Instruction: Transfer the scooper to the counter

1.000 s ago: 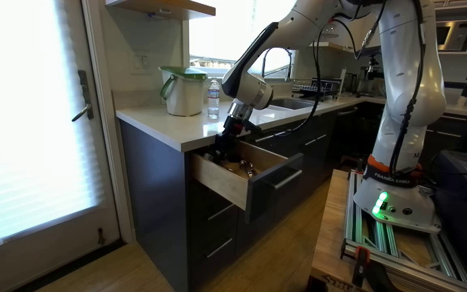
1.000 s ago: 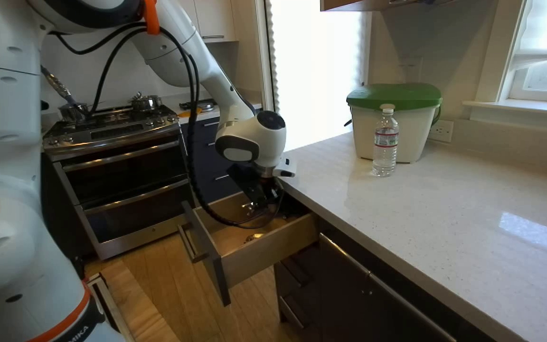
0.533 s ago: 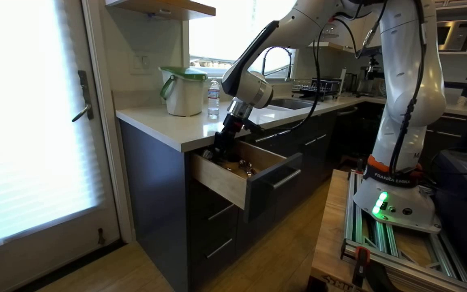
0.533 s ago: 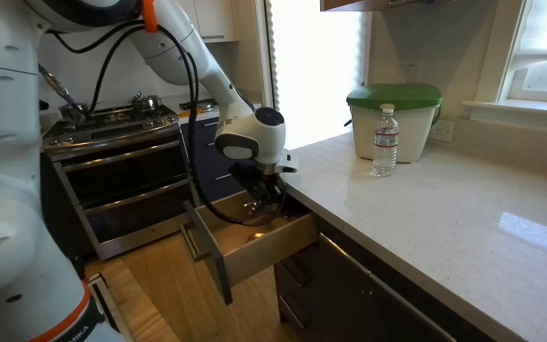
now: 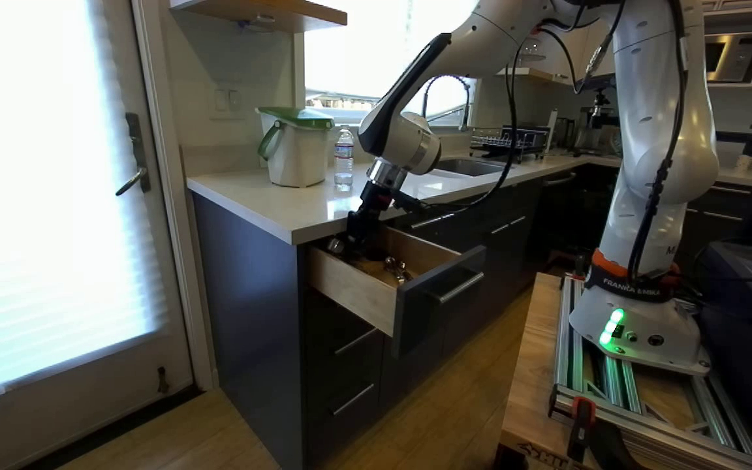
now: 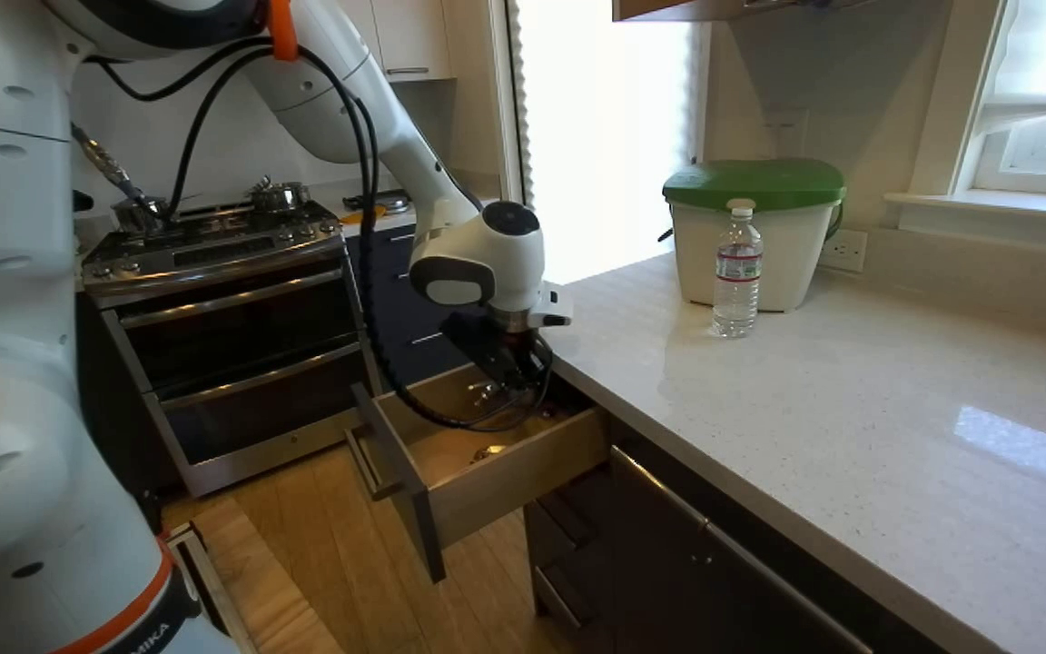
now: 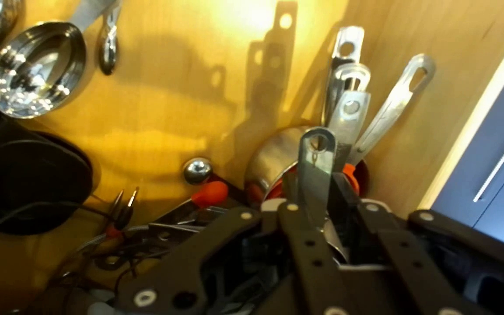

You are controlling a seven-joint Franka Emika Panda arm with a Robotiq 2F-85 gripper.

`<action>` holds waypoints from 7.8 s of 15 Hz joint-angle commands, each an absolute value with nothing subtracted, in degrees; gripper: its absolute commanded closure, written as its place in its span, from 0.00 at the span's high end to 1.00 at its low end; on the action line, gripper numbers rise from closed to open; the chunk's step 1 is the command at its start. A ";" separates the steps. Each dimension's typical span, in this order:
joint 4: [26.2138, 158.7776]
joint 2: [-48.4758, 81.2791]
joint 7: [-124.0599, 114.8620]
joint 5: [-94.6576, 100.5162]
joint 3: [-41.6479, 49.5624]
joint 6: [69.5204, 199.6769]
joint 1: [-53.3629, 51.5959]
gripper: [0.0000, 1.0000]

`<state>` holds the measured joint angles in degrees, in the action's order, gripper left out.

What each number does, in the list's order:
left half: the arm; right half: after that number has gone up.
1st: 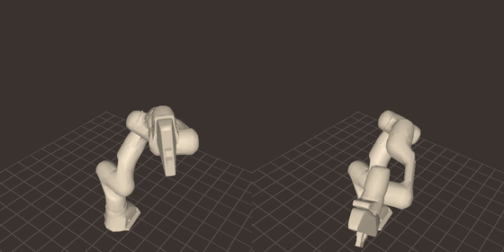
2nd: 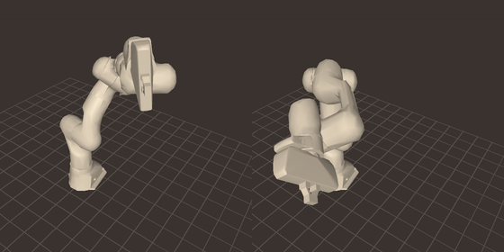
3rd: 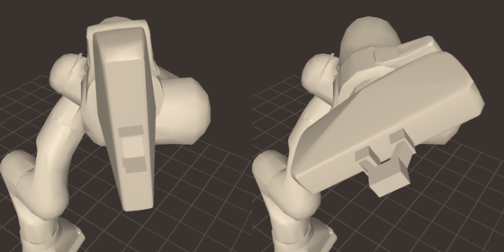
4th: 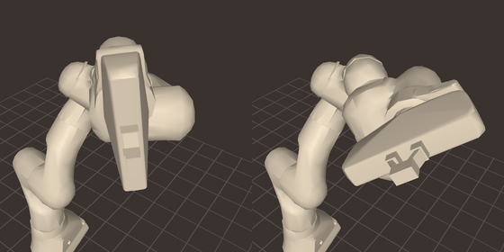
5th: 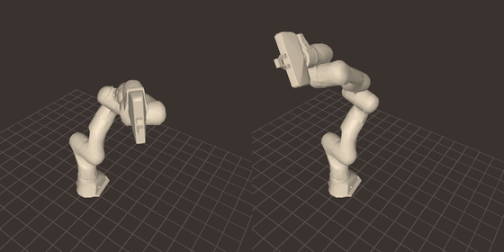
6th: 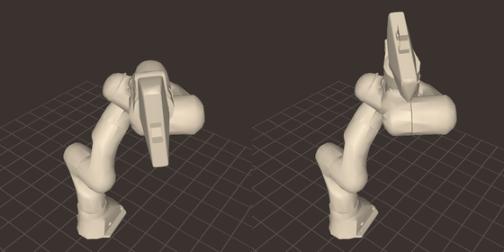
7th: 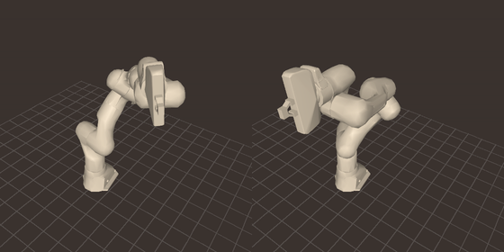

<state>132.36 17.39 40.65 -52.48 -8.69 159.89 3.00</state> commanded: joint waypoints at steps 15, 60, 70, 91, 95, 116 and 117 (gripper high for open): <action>139.72 11.50 27.75 -31.66 -0.29 161.20 -0.59 0.05; 122.00 6.85 -32.68 28.55 -5.75 141.22 -0.97 0.05; 103.78 25.75 -46.22 34.79 0.44 134.59 -11.68 0.05; 91.60 31.39 -48.92 33.18 4.30 124.83 -16.96 1.00; 92.02 27.35 -45.43 33.02 5.96 123.35 -13.72 1.00; 91.55 22.15 -20.22 9.73 1.14 100.48 -7.23 1.00; 91.55 22.15 -20.19 9.71 1.14 100.48 -7.22 1.00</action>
<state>91.70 22.12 -20.13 9.60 1.49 100.66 -7.51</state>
